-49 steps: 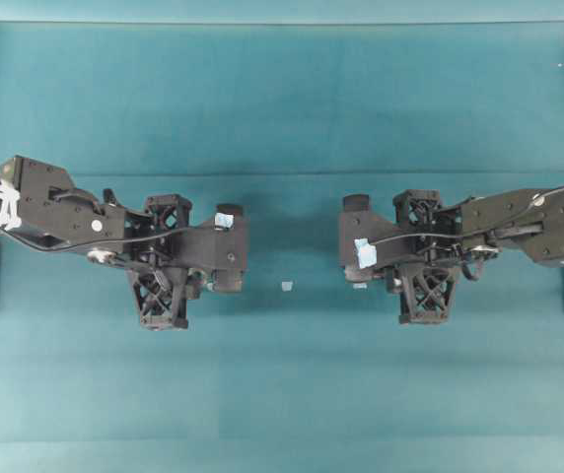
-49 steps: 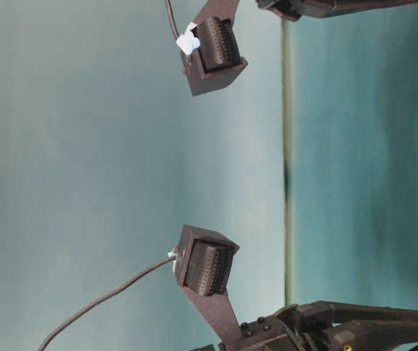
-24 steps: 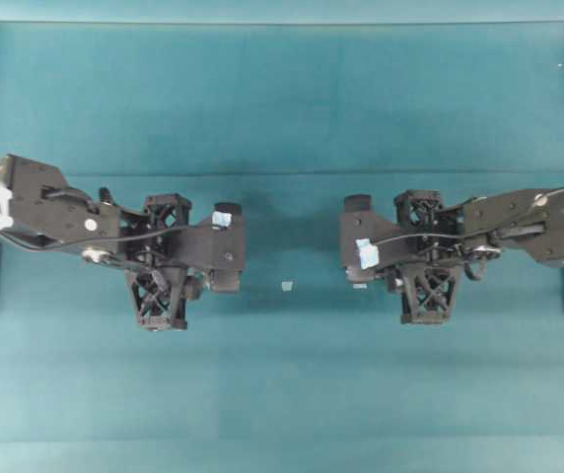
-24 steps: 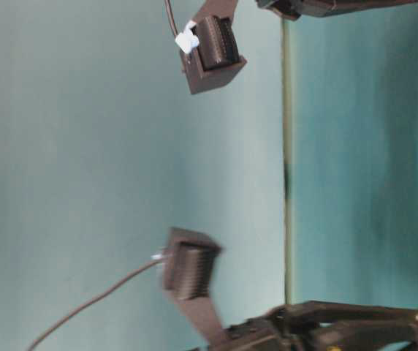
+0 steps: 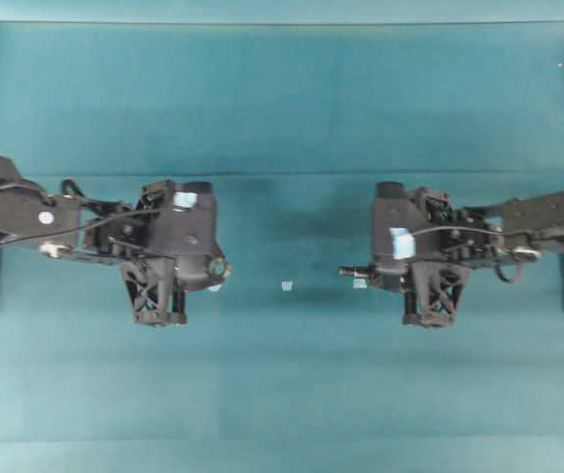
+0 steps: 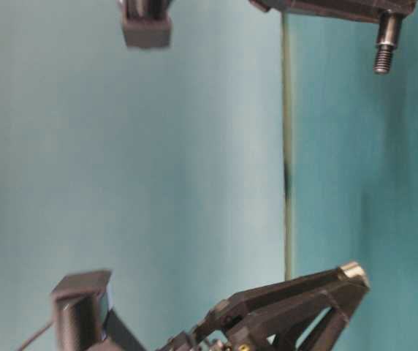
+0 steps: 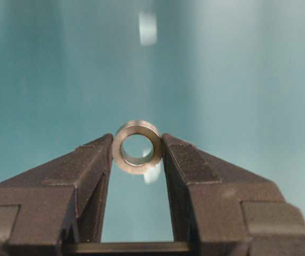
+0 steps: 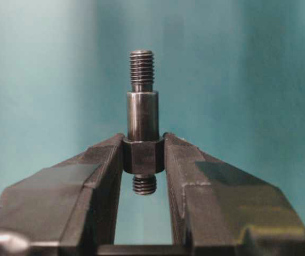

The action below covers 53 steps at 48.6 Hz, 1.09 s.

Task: Insert the washer onto the shaft with both hands.
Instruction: 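Lift the washer and the shaft off the table with both grippers, then bring the washer and upright shaft together toward the table center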

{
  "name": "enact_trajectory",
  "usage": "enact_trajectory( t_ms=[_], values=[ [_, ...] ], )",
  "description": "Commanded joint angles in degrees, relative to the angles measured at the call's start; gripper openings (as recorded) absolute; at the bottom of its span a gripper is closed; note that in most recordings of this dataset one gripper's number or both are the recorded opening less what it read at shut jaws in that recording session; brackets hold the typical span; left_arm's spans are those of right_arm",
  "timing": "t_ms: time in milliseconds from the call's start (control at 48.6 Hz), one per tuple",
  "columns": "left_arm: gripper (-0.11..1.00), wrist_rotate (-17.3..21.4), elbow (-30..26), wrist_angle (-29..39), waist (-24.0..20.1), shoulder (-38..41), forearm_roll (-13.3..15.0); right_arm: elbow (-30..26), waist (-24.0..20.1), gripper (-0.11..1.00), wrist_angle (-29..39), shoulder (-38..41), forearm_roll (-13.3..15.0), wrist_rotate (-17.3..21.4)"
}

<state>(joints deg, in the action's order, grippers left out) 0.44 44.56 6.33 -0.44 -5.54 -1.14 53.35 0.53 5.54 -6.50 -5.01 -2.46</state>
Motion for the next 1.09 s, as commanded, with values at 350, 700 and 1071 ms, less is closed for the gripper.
enact_trajectory(
  t_ms=[350,700,1071],
  values=[
    [0.36,-2.99,1.58,-9.93,0.35,-2.11,-0.09,1.67,-0.70,0.00,-7.03,-2.37,-0.62,0.18],
    [0.36,-3.16,0.97,-11.95,1.14,-1.85,-0.09,2.46,-1.85,0.00,-12.22,-0.70,-0.70,0.26],
    [0.36,-7.12,0.35,-18.63,2.20,0.62,-0.09,5.19,-4.66,0.00,-24.52,2.37,-0.88,7.91]
  ],
)
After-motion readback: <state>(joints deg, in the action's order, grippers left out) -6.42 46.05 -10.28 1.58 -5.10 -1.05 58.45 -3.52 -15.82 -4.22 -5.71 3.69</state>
